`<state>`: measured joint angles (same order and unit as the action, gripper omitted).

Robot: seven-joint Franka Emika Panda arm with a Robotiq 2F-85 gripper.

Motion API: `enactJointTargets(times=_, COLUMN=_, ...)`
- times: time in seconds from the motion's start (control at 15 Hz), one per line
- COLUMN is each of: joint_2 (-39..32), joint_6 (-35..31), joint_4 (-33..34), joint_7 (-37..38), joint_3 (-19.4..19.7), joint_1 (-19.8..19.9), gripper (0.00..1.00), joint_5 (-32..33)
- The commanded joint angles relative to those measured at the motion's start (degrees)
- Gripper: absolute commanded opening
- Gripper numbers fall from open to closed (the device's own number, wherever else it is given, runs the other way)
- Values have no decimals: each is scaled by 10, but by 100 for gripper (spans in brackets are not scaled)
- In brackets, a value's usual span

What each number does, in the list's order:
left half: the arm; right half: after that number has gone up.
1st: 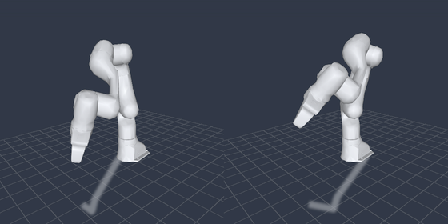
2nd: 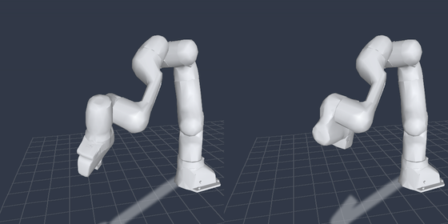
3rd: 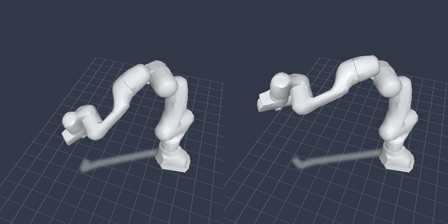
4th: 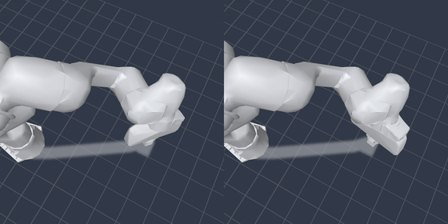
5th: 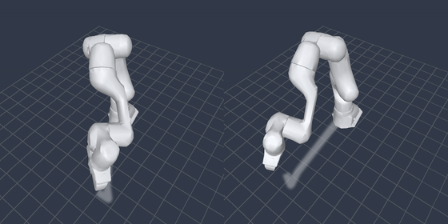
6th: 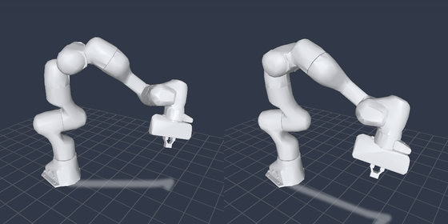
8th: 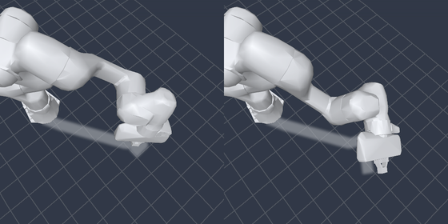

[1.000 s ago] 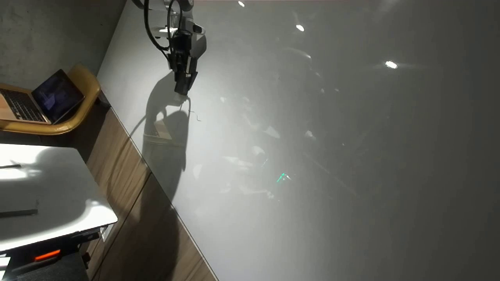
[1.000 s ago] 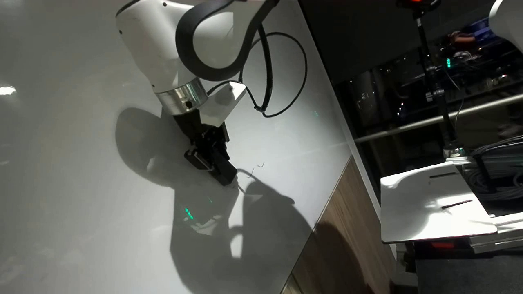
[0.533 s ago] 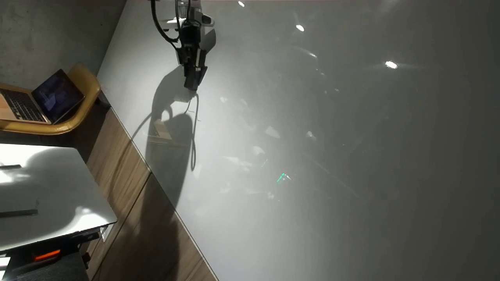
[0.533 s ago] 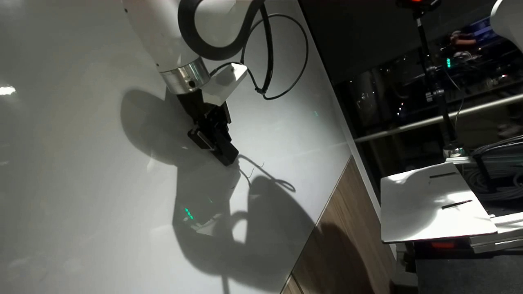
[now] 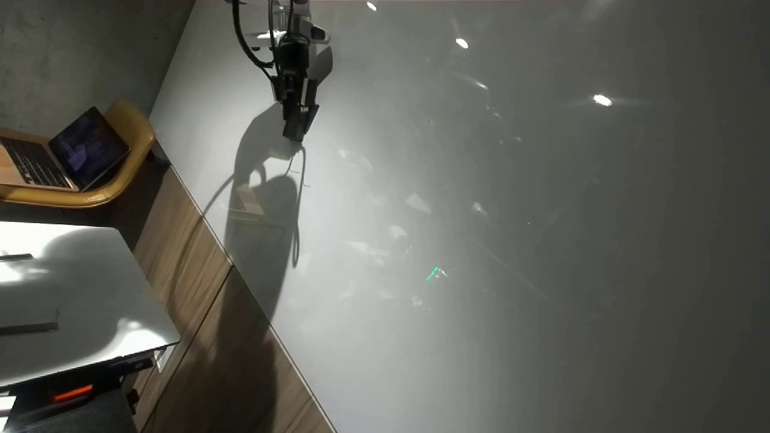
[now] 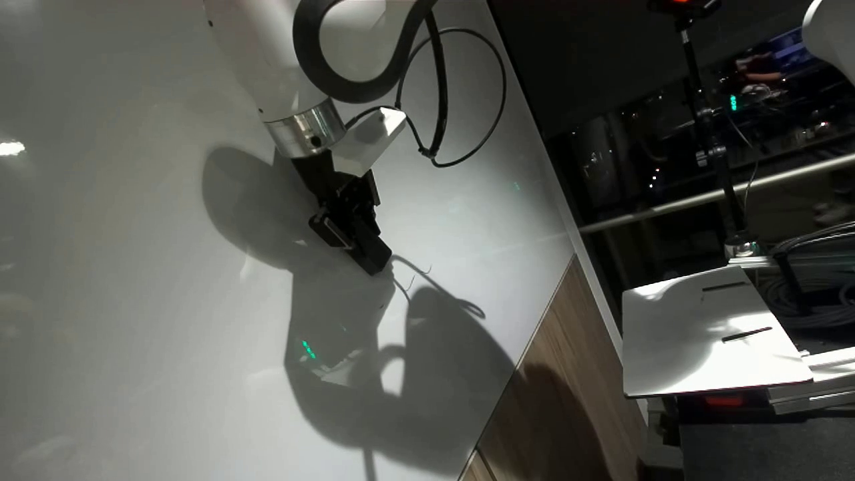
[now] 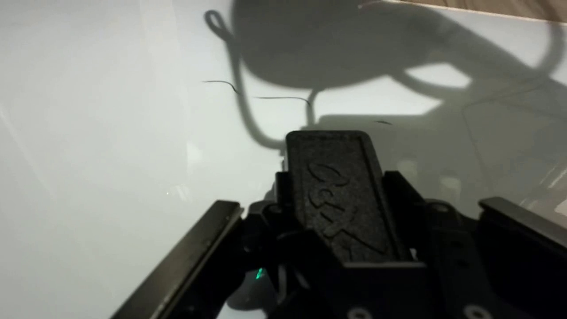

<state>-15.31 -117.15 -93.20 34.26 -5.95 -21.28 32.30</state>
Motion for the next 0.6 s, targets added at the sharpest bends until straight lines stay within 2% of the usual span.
enactJointTargets(times=0.0, joint_2=-66, joint_6=-105, joint_4=38, joint_7=-9, joint_3=12, joint_1=33, gripper=29, joint_5=6)
enactJointTargets(times=0.53, joint_2=-99, joint_6=-158, joint_4=26, joint_7=-1, joint_3=16, joint_1=38, gripper=29, joint_5=-26)
